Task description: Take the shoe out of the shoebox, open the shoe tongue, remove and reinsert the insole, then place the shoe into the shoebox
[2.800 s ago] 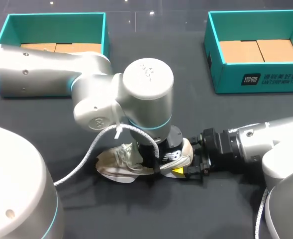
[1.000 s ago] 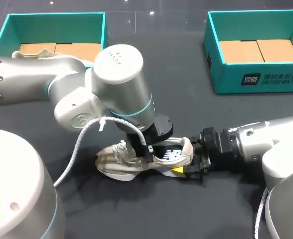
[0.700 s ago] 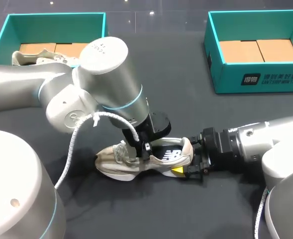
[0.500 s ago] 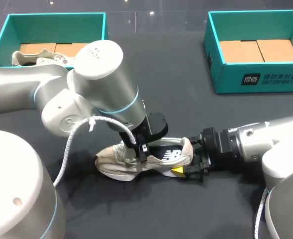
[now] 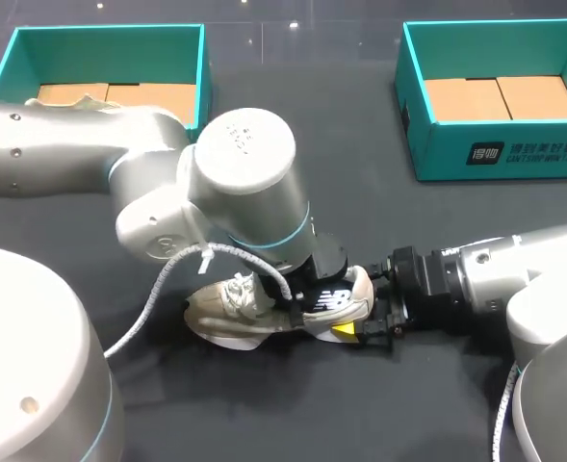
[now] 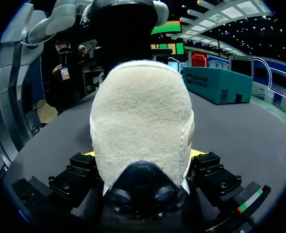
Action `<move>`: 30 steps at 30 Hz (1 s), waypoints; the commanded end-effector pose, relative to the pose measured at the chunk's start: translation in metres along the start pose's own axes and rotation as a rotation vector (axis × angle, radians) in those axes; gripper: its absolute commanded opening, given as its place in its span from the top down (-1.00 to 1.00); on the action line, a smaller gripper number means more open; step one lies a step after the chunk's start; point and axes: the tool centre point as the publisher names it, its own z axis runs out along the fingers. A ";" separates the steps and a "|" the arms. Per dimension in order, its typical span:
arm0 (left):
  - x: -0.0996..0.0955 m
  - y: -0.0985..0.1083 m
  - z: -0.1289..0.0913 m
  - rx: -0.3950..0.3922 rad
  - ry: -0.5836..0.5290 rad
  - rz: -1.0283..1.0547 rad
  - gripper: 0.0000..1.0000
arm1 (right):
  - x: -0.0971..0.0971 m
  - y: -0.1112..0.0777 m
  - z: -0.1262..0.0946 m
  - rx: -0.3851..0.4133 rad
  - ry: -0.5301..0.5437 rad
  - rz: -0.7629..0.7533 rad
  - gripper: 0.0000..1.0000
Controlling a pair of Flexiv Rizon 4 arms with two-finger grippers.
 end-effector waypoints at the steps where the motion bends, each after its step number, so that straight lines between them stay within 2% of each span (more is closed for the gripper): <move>1: 0.003 -0.012 0.012 -0.068 -0.031 0.001 0.39 | 0.003 0.001 0.000 0.006 -0.001 0.001 1.00; 10: -0.011 -0.013 0.021 -0.100 -0.092 -0.007 0.39 | 0.003 0.001 0.000 0.006 -0.001 0.001 1.00; 15: -0.022 -0.010 0.026 -0.110 -0.100 -0.021 0.47 | 0.003 0.001 0.000 0.006 -0.001 0.001 1.00; 20: -0.029 -0.006 0.027 -0.111 -0.096 -0.036 0.66 | 0.003 0.001 0.000 0.006 -0.001 0.001 1.00; 22: -0.028 -0.004 0.028 -0.111 -0.095 -0.039 0.93 | 0.003 0.001 0.000 0.006 -0.001 0.001 1.00; 23: -0.028 -0.003 0.028 -0.110 -0.093 -0.040 1.00 | 0.003 0.001 0.000 0.006 -0.001 0.001 1.00; 30: -0.026 0.006 0.026 -0.071 -0.024 -0.054 1.00 | 0.003 0.001 0.000 0.006 -0.001 0.001 1.00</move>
